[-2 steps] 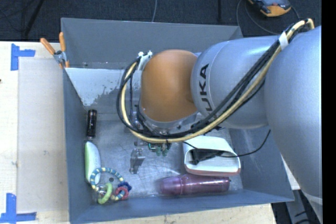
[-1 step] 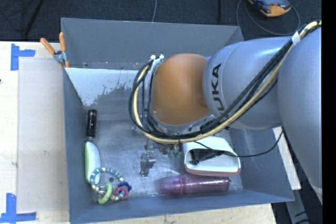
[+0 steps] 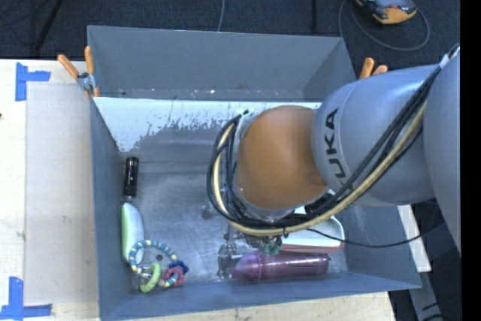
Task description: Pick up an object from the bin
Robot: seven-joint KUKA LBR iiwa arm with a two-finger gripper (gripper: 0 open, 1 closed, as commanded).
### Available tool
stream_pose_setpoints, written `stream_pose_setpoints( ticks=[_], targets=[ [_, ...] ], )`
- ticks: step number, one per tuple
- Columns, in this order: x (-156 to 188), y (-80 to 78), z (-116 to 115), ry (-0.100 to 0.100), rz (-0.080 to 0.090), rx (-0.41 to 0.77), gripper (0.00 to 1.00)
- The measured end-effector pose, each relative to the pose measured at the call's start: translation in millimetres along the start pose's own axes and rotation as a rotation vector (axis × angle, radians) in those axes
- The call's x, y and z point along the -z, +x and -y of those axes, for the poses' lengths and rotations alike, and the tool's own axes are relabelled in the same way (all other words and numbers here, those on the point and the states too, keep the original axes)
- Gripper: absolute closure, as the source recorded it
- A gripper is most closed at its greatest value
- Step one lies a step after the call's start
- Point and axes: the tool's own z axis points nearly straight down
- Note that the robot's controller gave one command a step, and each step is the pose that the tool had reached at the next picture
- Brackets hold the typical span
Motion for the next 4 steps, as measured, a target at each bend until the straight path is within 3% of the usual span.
stream_pose_setpoints(
  ticks=[1,2,3,4],
  targets=[
    [26,-14.0,58,-0.002,0.001,0.15,0.0],
    [19,-14.6,90,0.003,0.008,0.185,0.0],
    [-19,1.2,113,-0.002,0.003,0.271,0.0],
    [-21,-0.4,140,-0.003,-0.004,0.341,0.0]
  ],
)
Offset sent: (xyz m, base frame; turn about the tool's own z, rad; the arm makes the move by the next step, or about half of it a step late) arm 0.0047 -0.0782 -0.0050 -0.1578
